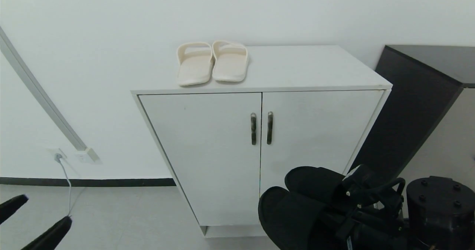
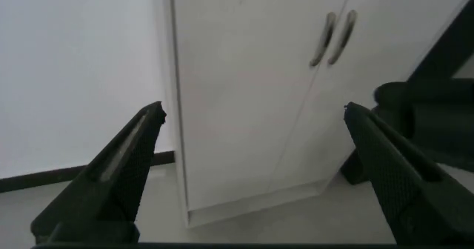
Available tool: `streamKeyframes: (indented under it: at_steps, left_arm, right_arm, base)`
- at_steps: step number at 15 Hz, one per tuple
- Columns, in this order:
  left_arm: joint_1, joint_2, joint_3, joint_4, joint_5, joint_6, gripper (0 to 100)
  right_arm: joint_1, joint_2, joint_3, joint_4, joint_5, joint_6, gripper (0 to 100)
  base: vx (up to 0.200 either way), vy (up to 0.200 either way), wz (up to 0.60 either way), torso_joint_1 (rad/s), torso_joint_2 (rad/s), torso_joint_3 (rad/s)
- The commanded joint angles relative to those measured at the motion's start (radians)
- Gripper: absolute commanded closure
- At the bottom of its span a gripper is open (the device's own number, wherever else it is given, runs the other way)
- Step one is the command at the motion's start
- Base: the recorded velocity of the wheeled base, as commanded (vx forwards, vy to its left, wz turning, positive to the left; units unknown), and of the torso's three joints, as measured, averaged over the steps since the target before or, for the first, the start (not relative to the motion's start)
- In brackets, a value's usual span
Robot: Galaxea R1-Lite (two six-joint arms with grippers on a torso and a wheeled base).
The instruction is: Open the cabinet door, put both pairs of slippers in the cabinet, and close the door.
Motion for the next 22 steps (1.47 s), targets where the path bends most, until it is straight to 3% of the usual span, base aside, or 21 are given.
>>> streamKeyframes:
  at_steps: [1, 4, 7, 10, 15, 17, 19, 20, 22]
  left_arm:
    - [-0.113, 0.273, -0.019, -0.147, -0.011, -0.025, 0]
    - [-0.198, 0.408, -0.033, -0.277, -0.011, -0.028, 0]
    - [-0.294, 0.494, -0.084, -0.300, -0.008, -0.053, 0]
    - [-0.317, 0.583, -0.190, -0.302, -0.010, -0.056, 0]
    - [-0.495, 0.753, -0.409, -0.302, -0.006, -0.063, 0]
    - [-0.518, 0.813, -0.498, -0.302, -0.008, -0.070, 0]
    - [-0.543, 0.863, -0.581, -0.300, -0.020, -0.085, 0]
    - [-0.563, 0.903, -0.636, -0.299, -0.057, -0.116, 0]
    - [-0.566, 0.954, -0.722, -0.294, -0.129, -0.136, 0]
  right_arm:
    - [0.001, 0.003, 0.000, 0.000, 0.001, 0.000, 100]
    - [0.001, 0.005, 0.003, 0.001, -0.001, 0.000, 100]
    - [-0.001, 0.007, 0.004, 0.000, 0.001, 0.000, 100]
    - [-0.001, 0.019, 0.004, 0.000, 0.001, 0.002, 100]
    - [-0.001, 0.020, 0.006, 0.000, 0.002, 0.002, 100]
    - [-0.001, 0.020, 0.006, 0.000, 0.002, 0.002, 100]
    - [-0.001, 0.022, 0.008, 0.001, 0.004, 0.002, 100]
    - [-0.001, 0.027, 0.008, 0.001, 0.005, 0.002, 100]
    - [-0.001, 0.034, 0.009, 0.000, 0.005, 0.002, 100]
  base:
    - [0.000, 0.000, 0.00, -0.168, 0.48, 0.315]
    - [0.000, 0.000, 0.00, -0.154, 0.47, 0.325]
    - [0.000, 0.000, 0.00, -0.123, 0.46, 0.347]
    - [0.000, 0.000, 0.00, -0.095, 0.45, 0.357]
    - [0.000, 0.000, 0.00, -0.032, 0.40, 0.359]
    - [0.000, 0.000, 0.00, -0.002, 0.11, 0.100]
    - [0.000, 0.000, 0.00, 0.001, 0.02, 0.025]
    - [0.000, 0.000, 0.00, 0.000, 0.00, 0.000]
    - [0.000, 0.000, 0.00, 0.000, 0.00, 0.000]
